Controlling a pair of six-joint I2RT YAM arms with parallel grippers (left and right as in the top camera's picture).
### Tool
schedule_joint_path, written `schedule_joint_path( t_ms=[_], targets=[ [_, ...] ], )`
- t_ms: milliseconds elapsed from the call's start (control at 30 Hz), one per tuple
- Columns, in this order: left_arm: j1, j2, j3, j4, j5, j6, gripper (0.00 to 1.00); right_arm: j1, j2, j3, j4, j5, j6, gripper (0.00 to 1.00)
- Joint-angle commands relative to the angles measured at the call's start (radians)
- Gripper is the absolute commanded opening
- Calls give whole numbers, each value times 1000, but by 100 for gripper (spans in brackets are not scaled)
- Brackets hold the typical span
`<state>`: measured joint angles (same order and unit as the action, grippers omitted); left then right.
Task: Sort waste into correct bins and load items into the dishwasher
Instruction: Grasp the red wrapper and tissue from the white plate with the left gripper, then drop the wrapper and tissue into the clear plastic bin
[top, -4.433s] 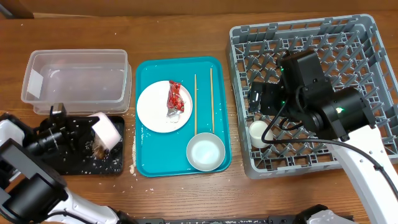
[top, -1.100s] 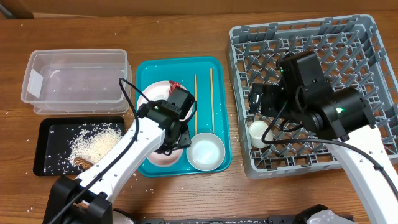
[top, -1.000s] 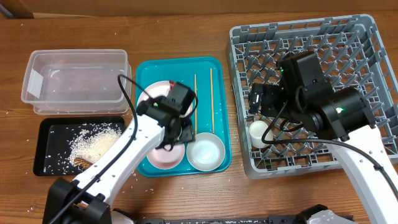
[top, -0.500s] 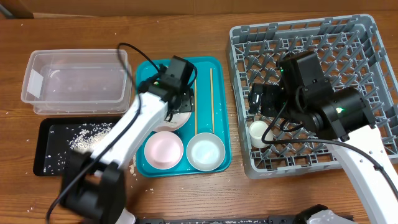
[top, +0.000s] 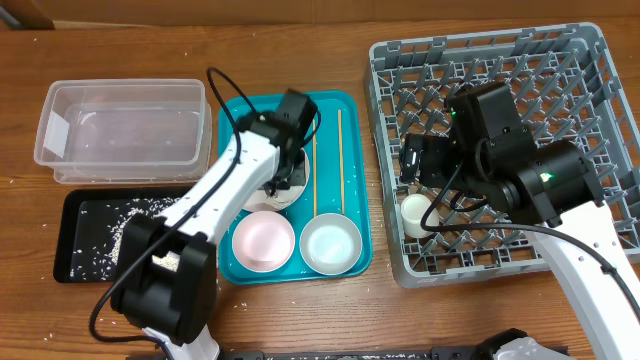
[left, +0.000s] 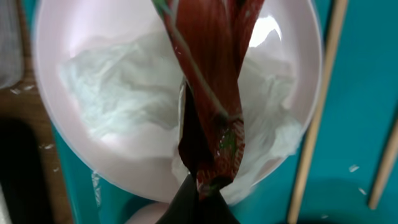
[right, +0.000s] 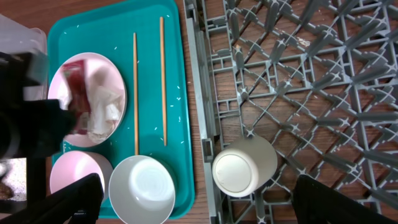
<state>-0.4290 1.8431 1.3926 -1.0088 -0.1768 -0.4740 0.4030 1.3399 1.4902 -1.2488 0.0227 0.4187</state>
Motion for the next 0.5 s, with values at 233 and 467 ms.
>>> schedule_joint_path(
  t_ms=[233, 467],
  targets=[
    [217, -229, 214, -269, -62, -95, 4, 2, -2, 14, 2, -2, 0, 100],
    [431, -179, 187, -117, -67, -80, 7, 2, -2, 14, 5, -2, 0, 100]
  ],
)
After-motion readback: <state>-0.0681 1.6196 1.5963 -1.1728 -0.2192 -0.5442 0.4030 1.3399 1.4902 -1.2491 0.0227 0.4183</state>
